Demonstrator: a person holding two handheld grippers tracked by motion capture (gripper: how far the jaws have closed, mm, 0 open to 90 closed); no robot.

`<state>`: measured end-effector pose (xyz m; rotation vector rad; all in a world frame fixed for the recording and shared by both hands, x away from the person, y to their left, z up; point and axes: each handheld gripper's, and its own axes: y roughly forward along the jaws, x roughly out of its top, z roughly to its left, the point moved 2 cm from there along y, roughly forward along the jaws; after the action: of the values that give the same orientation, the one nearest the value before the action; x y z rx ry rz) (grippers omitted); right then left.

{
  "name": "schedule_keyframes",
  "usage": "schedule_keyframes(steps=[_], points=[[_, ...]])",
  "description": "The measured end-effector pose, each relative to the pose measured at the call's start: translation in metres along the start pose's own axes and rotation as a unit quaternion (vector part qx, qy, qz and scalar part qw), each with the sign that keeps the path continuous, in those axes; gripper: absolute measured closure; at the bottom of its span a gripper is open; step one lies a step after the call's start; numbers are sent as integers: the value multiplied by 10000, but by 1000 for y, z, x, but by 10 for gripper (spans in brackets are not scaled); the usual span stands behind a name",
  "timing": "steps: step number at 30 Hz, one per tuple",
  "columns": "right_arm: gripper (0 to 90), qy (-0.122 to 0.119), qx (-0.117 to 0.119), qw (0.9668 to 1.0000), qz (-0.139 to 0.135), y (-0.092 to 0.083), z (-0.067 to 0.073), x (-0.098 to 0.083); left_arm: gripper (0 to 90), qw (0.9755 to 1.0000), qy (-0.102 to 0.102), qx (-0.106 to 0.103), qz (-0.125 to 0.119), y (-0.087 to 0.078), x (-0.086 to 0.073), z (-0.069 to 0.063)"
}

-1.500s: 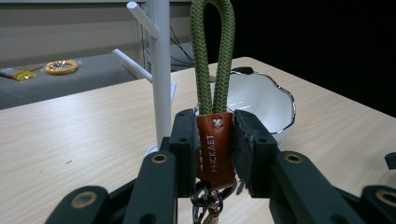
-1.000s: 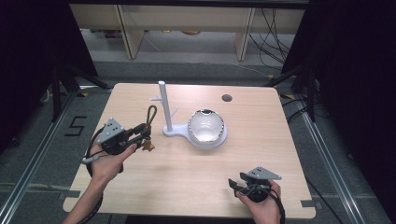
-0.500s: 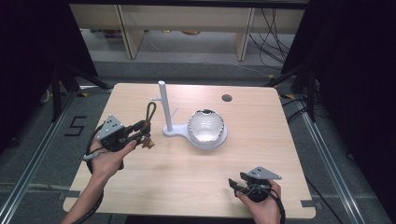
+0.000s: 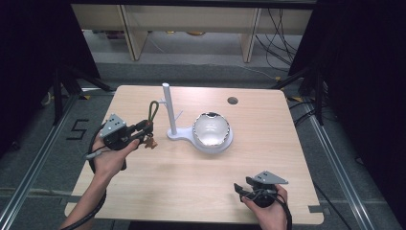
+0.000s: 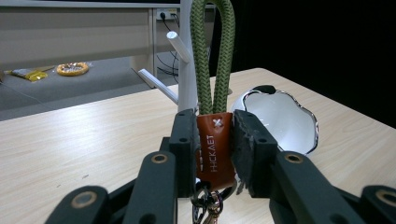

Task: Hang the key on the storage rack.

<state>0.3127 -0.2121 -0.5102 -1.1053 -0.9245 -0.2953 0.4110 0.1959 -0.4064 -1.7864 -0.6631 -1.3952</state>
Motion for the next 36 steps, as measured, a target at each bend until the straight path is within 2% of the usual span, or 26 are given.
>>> schedule_keyframes(steps=[12,16,36], points=[[450,9,61,10000,-58,2,0,0,694,10000,-73,27,46,8,2,6],[450,42,25,10000,39,1,1,0,694,9999,-107,47,77,11,2,9],[449,-26,-30,10000,8,1,0,-1,692,9995,-266,98,167,25,1,17]])
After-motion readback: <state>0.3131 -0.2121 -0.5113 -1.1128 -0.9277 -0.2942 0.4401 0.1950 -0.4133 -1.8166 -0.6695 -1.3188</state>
